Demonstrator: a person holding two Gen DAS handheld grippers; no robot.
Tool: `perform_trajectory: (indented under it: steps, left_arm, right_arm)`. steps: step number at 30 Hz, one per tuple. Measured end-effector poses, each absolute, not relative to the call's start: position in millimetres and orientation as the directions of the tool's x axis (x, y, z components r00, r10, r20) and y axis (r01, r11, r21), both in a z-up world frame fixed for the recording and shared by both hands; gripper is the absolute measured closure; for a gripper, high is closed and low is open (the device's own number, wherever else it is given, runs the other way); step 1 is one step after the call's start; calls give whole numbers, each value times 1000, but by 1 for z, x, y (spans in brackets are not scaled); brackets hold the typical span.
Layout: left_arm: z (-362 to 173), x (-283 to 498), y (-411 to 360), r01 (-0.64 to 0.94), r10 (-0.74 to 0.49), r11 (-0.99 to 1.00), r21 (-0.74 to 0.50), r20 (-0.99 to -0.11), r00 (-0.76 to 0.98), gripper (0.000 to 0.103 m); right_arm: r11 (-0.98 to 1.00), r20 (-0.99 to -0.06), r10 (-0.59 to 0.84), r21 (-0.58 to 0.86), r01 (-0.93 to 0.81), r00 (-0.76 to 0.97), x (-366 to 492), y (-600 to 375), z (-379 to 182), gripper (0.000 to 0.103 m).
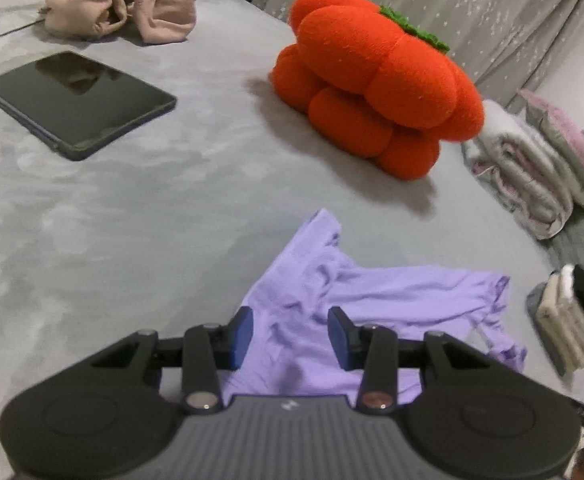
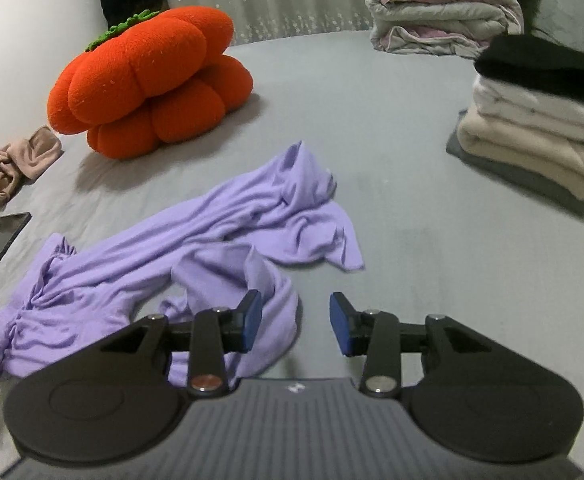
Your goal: Fold clothes
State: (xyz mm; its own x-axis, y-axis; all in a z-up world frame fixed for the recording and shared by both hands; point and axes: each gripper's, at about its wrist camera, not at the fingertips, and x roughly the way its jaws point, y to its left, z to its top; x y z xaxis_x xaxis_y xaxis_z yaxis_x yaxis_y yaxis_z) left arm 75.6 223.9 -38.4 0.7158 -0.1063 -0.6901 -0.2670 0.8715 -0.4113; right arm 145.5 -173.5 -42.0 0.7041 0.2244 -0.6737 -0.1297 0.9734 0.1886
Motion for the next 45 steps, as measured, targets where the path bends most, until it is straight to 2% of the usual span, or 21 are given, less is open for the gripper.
perform_trajectory:
  steps: [5,9,11,13,14,15,16,17,18,34,40,43,45]
  left_arm:
    - [-46,67,227,-273,-69,900,-339,-731,679,63]
    - [-53,64,230,-280,-71,900,-333,-747,661,66]
    - [-55,64,230,-282,-70,900,-332,-750,657,71]
    - [-56,66,228,-270,-82,904,-332,-754,652,88]
    - [-57,67,227,-262,-91,906,-333,-757,647,93]
    - [-57,67,224,-254,-97,909,-330,-761,641,101]
    - [-58,68,222,-247,-95,915,-319,-765,637,102]
    - [-57,67,219,-243,-82,922,-301,-765,638,102]
    - [-56,66,217,-238,-68,929,-284,-762,644,103]
    - [-22,35,233,-220,-45,923,-314,-660,750,103]
    - [-23,32,236,-229,-28,930,-286,-679,734,103]
    - [-28,34,236,-247,14,941,-230,-704,710,103]
    - [-32,35,238,-250,6,939,-238,-713,701,103]
  right_arm:
    - [960,-672,264,253,-120,692,131,-183,-59,61]
    - [948,-683,293,296,-113,669,136,-184,-68,61]
    - [942,-681,313,314,-121,662,139,-180,-72,61]
    - [934,-679,332,332,-129,655,142,-175,-76,62]
    - [931,-678,341,341,-133,651,144,-173,-78,64]
    - [928,-676,347,346,-135,650,145,-172,-79,72]
    - [929,-674,345,344,-136,653,145,-170,-81,87]
    - [930,-672,344,343,-136,656,145,-169,-82,94]
    - [930,-669,342,340,-137,660,145,-169,-83,96]
    - [961,-552,267,218,-173,790,80,-184,-6,98]
    - [954,-586,290,237,-183,756,65,-186,2,98]
    - [950,-623,304,250,-185,721,67,-186,-4,98]
    - [950,-653,307,254,-182,693,71,-187,-10,97]
